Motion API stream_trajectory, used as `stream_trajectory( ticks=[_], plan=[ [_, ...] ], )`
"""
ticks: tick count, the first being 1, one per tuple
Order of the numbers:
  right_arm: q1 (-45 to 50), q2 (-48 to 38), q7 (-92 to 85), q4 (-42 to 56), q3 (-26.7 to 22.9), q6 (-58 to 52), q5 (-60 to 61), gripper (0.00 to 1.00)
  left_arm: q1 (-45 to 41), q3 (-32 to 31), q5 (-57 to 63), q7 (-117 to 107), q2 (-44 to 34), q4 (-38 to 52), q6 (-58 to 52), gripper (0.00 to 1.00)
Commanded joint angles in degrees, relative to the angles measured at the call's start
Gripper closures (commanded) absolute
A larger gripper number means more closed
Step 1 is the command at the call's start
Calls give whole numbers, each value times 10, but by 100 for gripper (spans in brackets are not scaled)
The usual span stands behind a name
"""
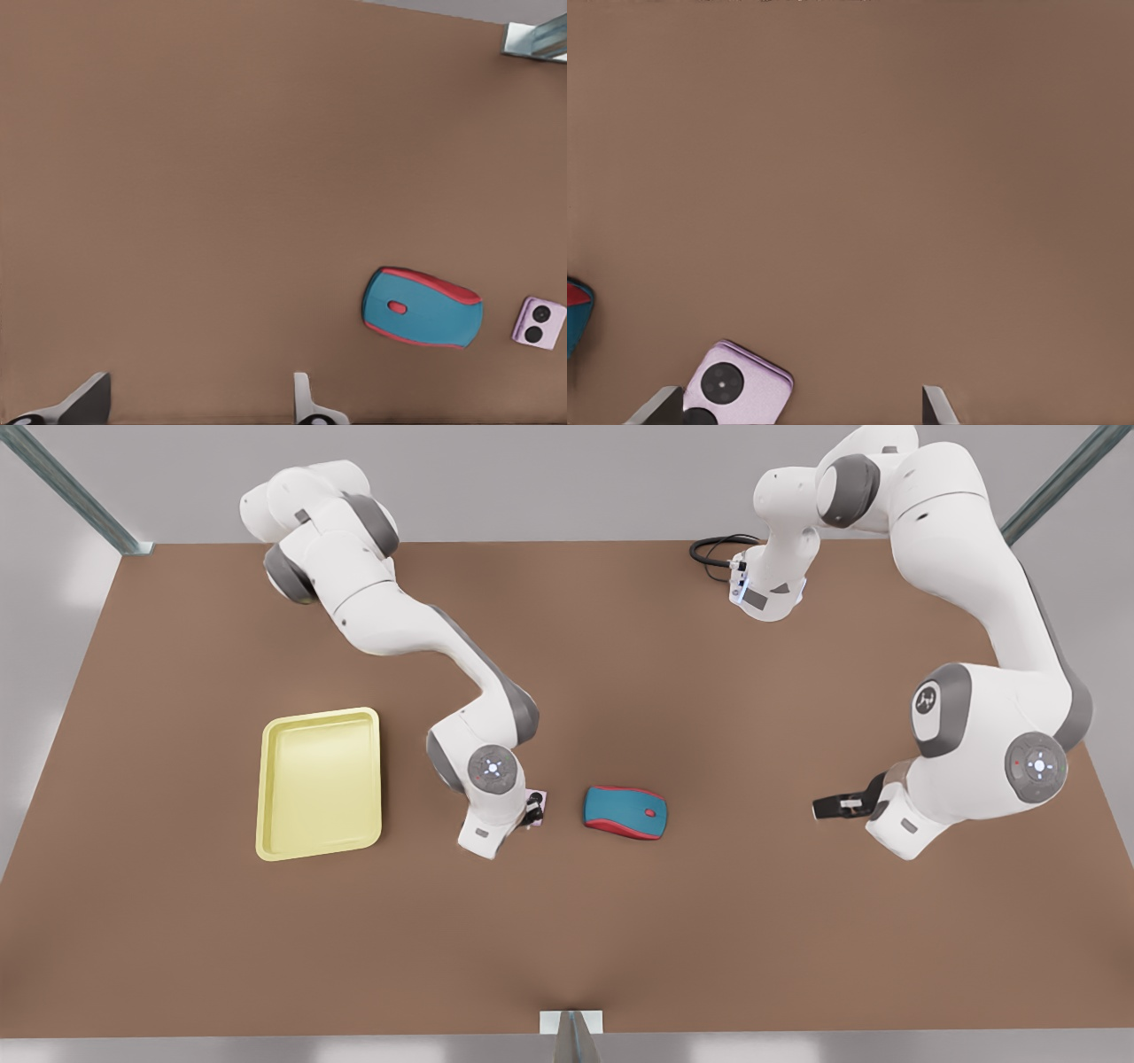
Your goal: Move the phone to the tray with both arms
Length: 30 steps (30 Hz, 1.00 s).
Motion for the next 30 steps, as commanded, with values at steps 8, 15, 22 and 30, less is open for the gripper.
stream_trajectory(
  ticks=[8, 15, 22, 30],
  plan=[
    [13, -11, 668, -46, 7, 9, 5, 0, 0, 0, 14, 159, 1, -7, -18, 0],
    [9, -67, 721, -210, 39, 158, 3, 0, 0, 0, 14, 159, 2, -7, -17, 0],
    [5, -34, 628, -222, 33, 242, -1, 0, 0, 0, 14, 159, 1, -14, -18, 0],
    [7, -32, 445, -229, 32, 213, -2, 0, 0, 0, 14, 159, -2, -14, -11, 0]
  ],
)
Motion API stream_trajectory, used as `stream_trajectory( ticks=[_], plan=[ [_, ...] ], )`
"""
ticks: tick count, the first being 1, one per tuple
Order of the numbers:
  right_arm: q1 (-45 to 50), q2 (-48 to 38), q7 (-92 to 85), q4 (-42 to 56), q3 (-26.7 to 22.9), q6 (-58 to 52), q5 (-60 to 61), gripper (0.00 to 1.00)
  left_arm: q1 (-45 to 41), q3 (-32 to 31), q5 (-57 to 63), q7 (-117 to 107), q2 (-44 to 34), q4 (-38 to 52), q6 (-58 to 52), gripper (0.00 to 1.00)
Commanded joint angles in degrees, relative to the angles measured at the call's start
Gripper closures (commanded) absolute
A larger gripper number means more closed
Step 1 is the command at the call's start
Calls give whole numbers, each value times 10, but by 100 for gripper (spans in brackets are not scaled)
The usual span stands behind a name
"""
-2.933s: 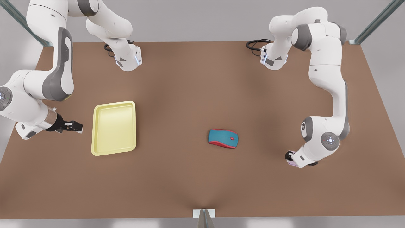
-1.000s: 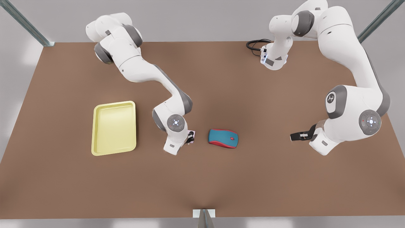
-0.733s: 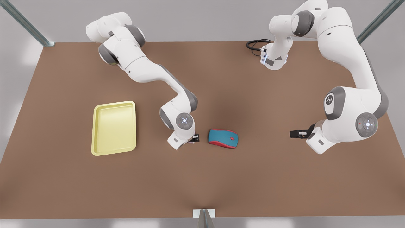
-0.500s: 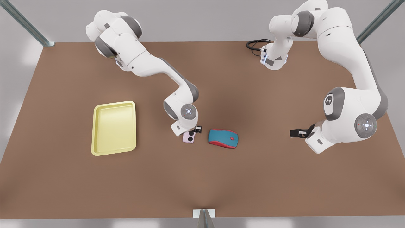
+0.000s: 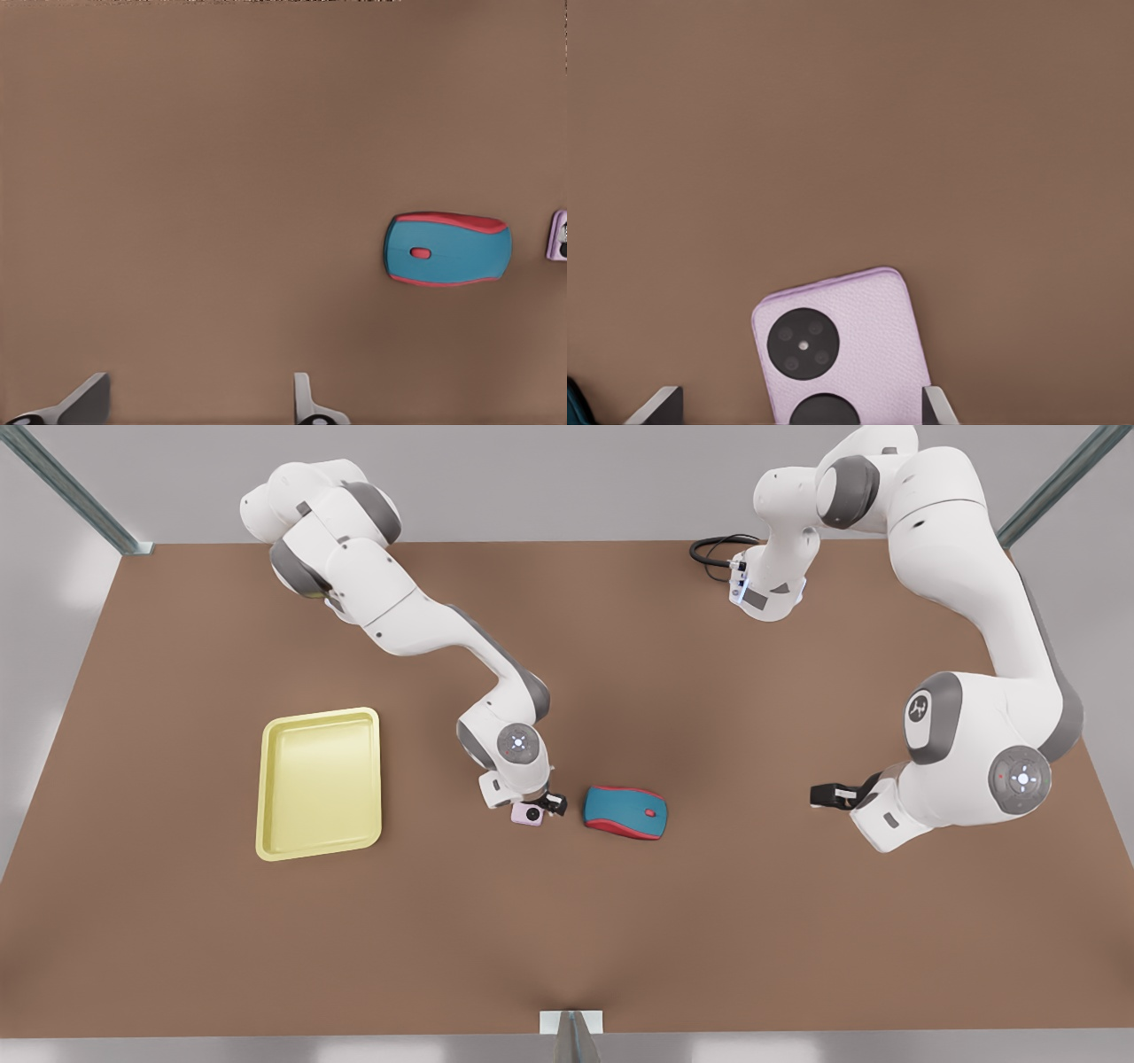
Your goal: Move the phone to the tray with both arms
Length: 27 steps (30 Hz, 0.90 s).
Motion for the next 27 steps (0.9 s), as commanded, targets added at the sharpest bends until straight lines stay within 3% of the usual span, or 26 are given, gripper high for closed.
stream_trajectory(
  ticks=[1, 3, 4, 5, 6, 7, 9, 22, 23, 27],
  plan=[
    [1, 1, -56, -1, 0, 6, 0, 0, 0, 0, 7, 29, -3, 0, 3, 0],
    [2, 3, -106, 2, 0, -24, -1, 0, 0, 0, 5, 38, -11, 1, 6, 0],
    [3, 3, -128, 1, 0, -24, -1, 0, 0, 1, 3, 38, -59, -2, 2, 0],
    [3, 4, -149, 2, 0, -25, -1, 0, 0, 0, 1, 38, -111, -44, 6, 0],
    [4, 5, -165, 1, 0, -33, -2, 0, 0, -2, 5, 32, -247, -232, 112, 0],
    [4, 8, -176, 2, 0, -38, -3, 0, 0, -2, 7, 29, -257, -240, 98, 0],
    [4, 12, -190, 3, 0, -38, -3, 0, 0, 8, 49, 25, -254, -230, 105, 0],
    [5, 28, -201, 2, 1, -16, -1, 0, 0, 1, 41, 23, -243, -237, 104, 0],
    [4, 28, -201, 3, 1, -16, 0, 8, 0, 1, 41, 22, -243, -237, 103, 0],
    [3, 28, -200, 2, 1, -16, 0, 14, 0, 1, 41, 22, -243, -238, 99, 0]
  ],
)
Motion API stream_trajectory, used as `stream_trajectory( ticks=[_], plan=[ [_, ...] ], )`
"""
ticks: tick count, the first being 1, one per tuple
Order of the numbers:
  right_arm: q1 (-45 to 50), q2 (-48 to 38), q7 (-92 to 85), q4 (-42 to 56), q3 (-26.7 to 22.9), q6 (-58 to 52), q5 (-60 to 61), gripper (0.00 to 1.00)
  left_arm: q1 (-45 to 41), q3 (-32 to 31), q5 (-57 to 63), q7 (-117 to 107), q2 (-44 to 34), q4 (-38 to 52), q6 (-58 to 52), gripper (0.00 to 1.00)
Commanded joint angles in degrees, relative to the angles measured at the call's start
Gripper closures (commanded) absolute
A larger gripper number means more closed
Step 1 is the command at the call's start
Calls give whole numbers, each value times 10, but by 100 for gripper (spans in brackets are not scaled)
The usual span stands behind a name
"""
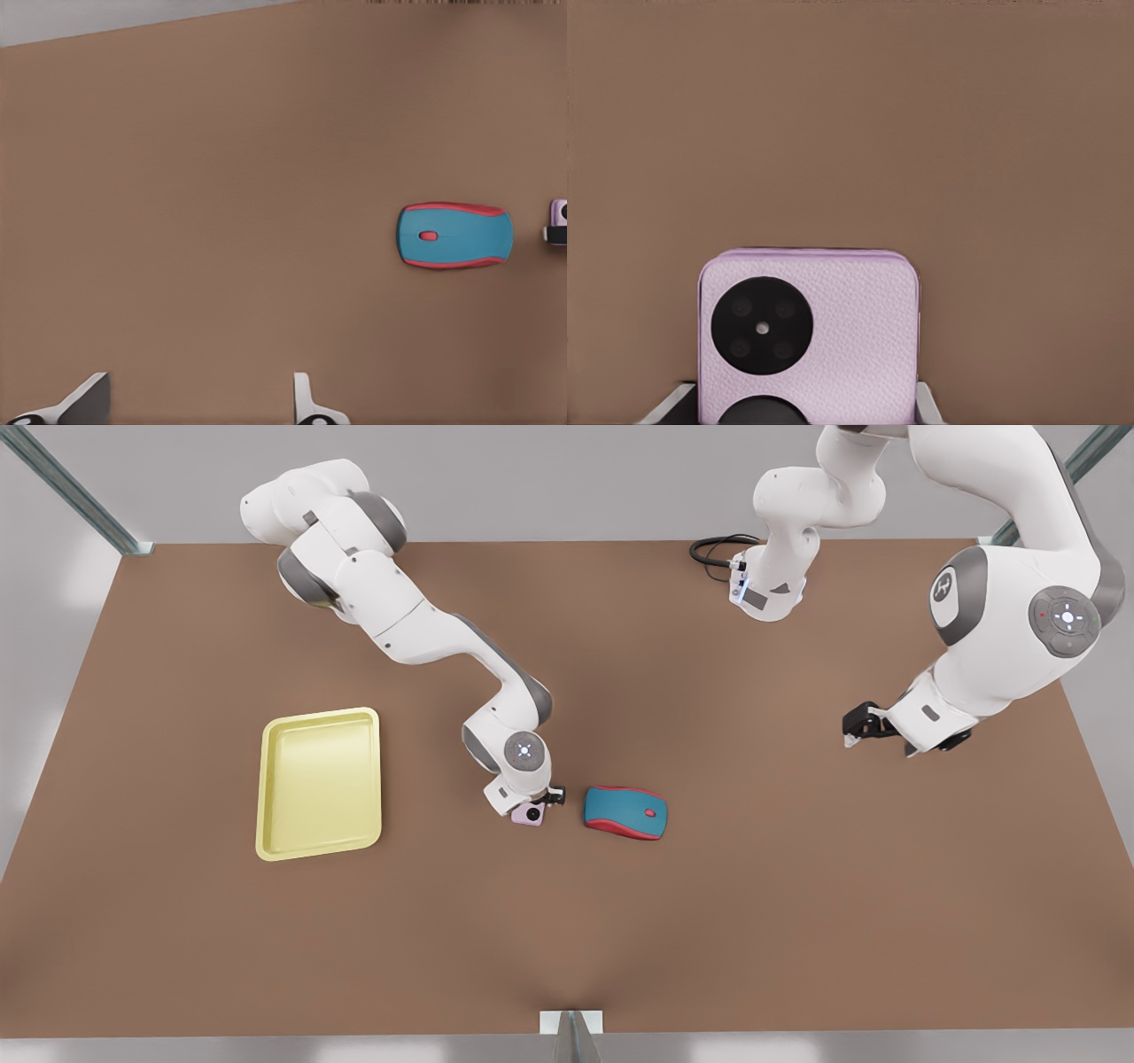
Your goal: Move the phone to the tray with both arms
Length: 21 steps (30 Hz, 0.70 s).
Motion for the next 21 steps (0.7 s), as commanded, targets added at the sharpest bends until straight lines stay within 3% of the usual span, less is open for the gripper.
stream_trajectory(
  ticks=[1, 21],
  plan=[
    [-1, -1, -53, 0, 0, 0, 0, 16, 0, 0, 0, 3, -1, 0, -2, 0],
    [-5, -6, -69, 4, -2, 6, -5, 16, 0, -2, 2, 22, 8, 7, -4, 0]
  ],
)
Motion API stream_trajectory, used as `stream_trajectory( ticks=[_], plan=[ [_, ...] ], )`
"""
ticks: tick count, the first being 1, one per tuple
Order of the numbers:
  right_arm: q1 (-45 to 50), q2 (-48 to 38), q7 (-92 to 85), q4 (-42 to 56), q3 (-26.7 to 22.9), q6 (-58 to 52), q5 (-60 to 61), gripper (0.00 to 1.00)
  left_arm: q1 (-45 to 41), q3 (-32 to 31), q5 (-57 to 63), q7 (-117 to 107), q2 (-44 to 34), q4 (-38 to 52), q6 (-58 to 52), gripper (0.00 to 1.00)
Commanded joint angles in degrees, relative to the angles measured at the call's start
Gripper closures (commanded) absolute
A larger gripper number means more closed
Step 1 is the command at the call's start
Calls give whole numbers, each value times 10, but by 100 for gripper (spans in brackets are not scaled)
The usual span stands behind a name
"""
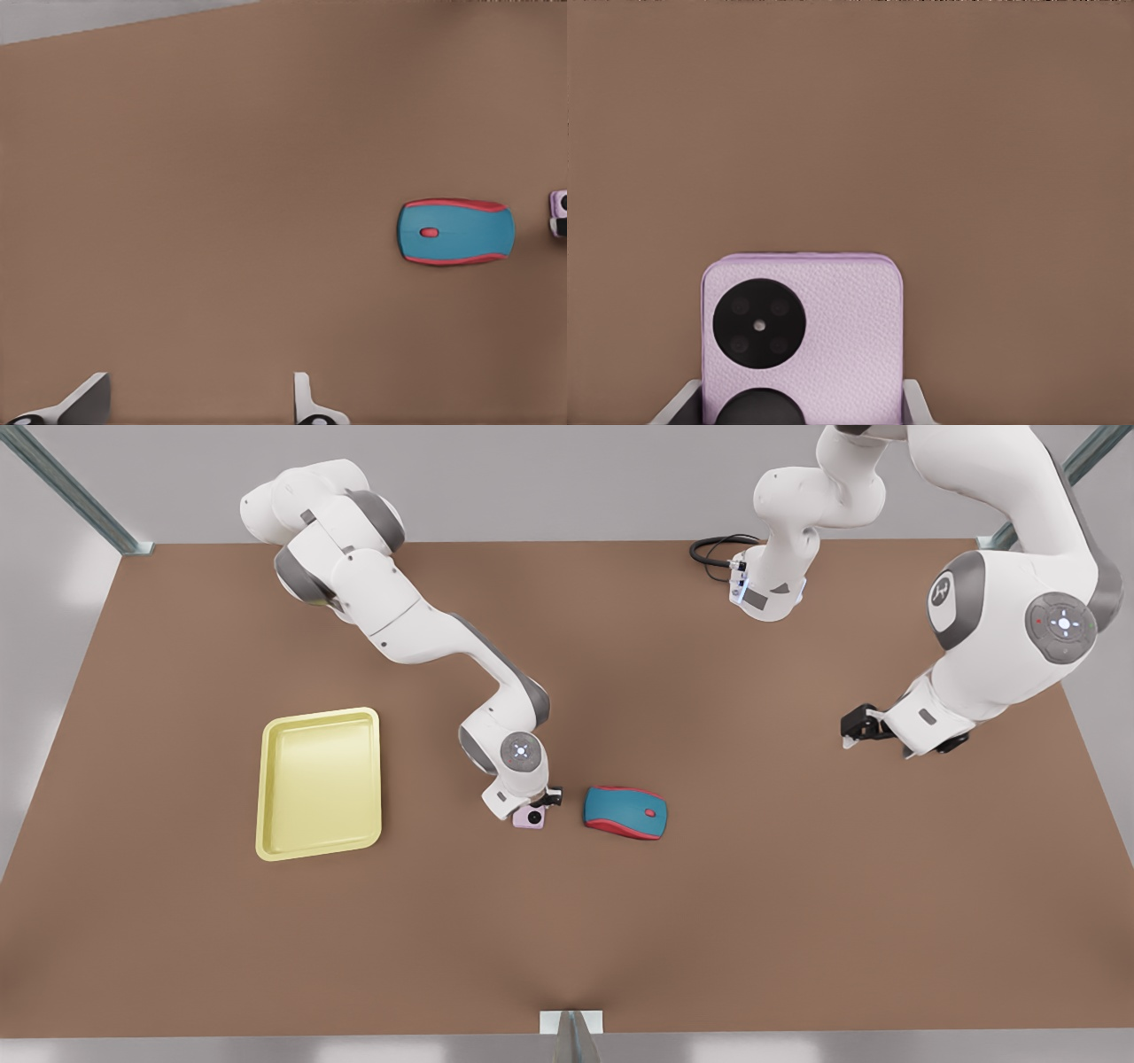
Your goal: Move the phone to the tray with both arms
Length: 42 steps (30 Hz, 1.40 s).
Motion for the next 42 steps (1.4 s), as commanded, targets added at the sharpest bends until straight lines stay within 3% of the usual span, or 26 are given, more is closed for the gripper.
stream_trajectory(
  ticks=[1, 6, 18, 28, 31, 37, 38, 42],
  plan=[
    [0, 0, -25, 1, -1, 4, -6, 16, -3, -12, 1, 17, -1, 1, -1, 0],
    [-3, 1, -34, 2, -1, 5, -7, 16, -6, -46, 8, 10, -25, 7, -23, 0],
    [-5, 5, -35, 2, -1, 34, -15, 16, -6, -51, 9, 6, -34, 14, -56, 0],
    [-18, -12, -52, 4, -1, 29, -15, 25, -6, -52, 9, 6, -34, 14, -58, 0],
    [-70, -69, -116, -30, -1, -10, -16, 25, -6, -51, 9, 6, -35, 14, -60, 0],
    [-241, -237, -323, -230, 7, 10, -8, 25, -6, -52, 9, 7, -28, 14, -50, 0],
    [-303, -273, -390, -269, 33, 10, 15, 25, -6, -52, 10, 7, -29, 14, -50, 0],
    [-414, -336, -585, -365, 33, 27, 90, 25, -6, -51, 10, 7, -29, 14, -51, 0]
  ],
)
